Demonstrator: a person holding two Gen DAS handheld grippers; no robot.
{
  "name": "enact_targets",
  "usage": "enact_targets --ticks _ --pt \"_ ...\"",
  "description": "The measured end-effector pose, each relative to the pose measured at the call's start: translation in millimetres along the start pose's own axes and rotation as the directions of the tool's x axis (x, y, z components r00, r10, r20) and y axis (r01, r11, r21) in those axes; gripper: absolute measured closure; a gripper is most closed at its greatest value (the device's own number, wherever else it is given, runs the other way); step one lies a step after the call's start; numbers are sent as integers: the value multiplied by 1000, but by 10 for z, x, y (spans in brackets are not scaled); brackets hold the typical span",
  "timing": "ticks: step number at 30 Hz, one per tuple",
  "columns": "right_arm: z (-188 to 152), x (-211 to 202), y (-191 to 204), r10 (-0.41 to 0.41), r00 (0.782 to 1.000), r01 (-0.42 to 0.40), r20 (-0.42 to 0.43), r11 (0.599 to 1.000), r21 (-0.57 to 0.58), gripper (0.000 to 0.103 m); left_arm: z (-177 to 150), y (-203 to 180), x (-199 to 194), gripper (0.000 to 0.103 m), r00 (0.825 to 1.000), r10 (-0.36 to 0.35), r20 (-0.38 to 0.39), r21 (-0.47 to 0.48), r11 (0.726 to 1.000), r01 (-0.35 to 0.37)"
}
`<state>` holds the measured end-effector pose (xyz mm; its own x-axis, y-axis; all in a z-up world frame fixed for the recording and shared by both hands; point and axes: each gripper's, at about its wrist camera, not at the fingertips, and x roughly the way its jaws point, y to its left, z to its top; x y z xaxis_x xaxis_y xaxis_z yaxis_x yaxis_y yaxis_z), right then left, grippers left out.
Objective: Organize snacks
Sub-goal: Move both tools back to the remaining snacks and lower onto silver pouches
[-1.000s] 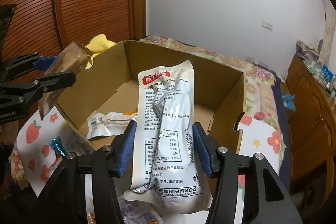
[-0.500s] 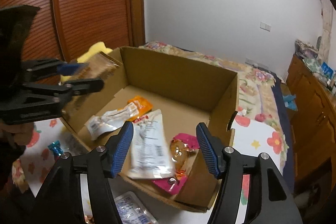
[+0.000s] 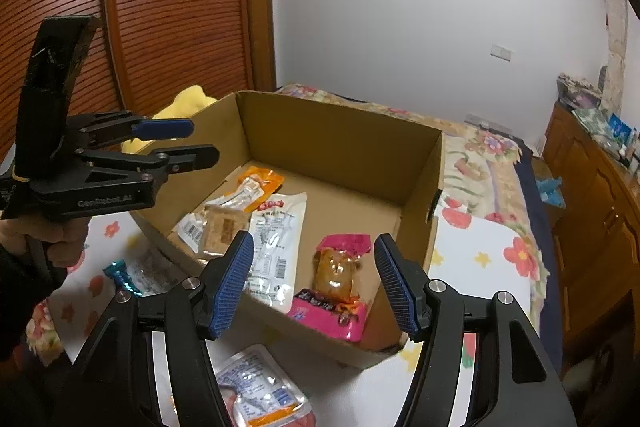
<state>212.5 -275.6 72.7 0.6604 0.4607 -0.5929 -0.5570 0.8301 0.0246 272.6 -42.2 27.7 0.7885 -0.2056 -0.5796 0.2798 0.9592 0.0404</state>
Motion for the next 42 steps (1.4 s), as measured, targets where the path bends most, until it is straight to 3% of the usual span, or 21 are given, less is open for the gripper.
enact_targets --ticks 16,25,42 --pt "-429 -433 282 -22 999 22 29 1000 21 36 -574 -115 -633 44 999 -13 33 6 1000 13" --pt "-748 -399 444 -5 1000 5 -2 1000 29 36 -990 -159 -705 44 1000 -10 -7 1 1000 10" --pt "-1168 -5 476 -1 992 3 -127 1000 15 38 -1770 55 -541 43 990 -9 -139 -110 994 -7"
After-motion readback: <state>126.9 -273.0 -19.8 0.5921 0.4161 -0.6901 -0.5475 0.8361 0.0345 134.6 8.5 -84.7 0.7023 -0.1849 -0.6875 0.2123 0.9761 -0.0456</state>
